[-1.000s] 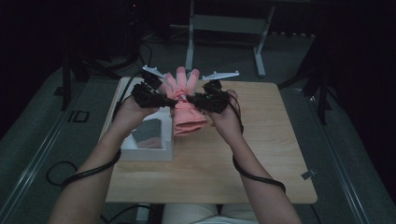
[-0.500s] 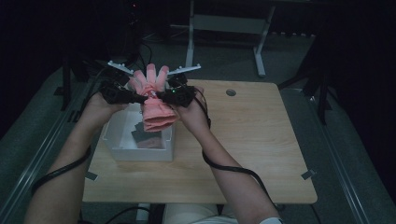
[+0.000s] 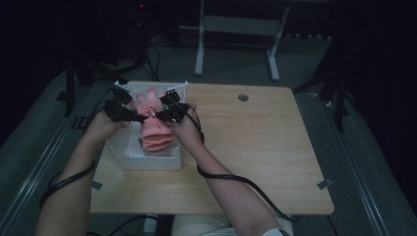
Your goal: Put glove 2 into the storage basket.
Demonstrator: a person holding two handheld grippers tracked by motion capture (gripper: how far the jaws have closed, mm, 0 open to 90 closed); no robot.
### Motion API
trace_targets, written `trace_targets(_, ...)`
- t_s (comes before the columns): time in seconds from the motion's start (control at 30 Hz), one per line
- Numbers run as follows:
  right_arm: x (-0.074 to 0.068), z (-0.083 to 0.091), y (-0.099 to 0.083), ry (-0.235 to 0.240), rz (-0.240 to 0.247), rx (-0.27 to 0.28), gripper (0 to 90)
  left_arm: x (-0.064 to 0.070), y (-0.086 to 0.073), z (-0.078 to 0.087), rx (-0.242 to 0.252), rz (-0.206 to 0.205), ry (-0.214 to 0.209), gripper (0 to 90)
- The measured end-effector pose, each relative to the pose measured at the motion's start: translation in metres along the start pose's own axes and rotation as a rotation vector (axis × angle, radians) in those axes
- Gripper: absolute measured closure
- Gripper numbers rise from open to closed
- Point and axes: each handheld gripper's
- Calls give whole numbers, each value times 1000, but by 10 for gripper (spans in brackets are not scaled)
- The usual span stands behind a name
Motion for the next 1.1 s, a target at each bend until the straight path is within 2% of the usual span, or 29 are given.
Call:
trace_targets(0.07,0,-6,-3,-12,3,-32,725,0,-3,-6,-29,-10,10,810)
trace_targets(0.13,0,-12,-6,-20,7,-65,726,-2,-5,-9,-41,-7,10,810)
trace_targets(0.17,-2,-14,-6,-25,25,-74,726,-2,-6,-9,-38,-7,11,810)
trace_targets(0.3,-6,-22,-4,-40,36,-133,726,-5,-9,-12,-82,-9,28,809)
trace_targets(0.47,-11,-33,-4,-84,73,-208,740,-8,-11,-23,-126,19,46,809)
trace_targets(0.53,-11,-36,-4,-101,71,-233,735,-7,-10,-24,-135,15,59,808)
trace_targets(0.67,-13,-41,-3,-114,76,-278,692,-6,-10,-29,-188,20,85,800)
trace_targets(0.7,-14,-42,-3,-126,85,-281,675,-6,-10,-29,-194,23,85,796)
trace_targets(0.73,-14,-42,-3,-130,86,-283,668,-7,-10,-30,-209,21,102,789)
trace_targets(0.9,-12,-38,-2,-123,85,-244,608,-3,-11,-31,-216,11,166,711)
trace_targets(1.0,-12,-32,0,-126,103,-199,577,0,-10,-29,-185,4,216,652)
trace_targets(1.07,-8,-27,2,-117,100,-183,550,1,-9,-26,-160,5,253,628)
trace_targets(1.1,-5,-24,4,-106,85,-178,536,1,-8,-24,-148,11,261,612)
Point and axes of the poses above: each handheld gripper's, and its own axes: z roughly backward along the jaws, y roughly out of its top, x roughly to its right, and after that the axes turned 14 degrees about x, right-handed
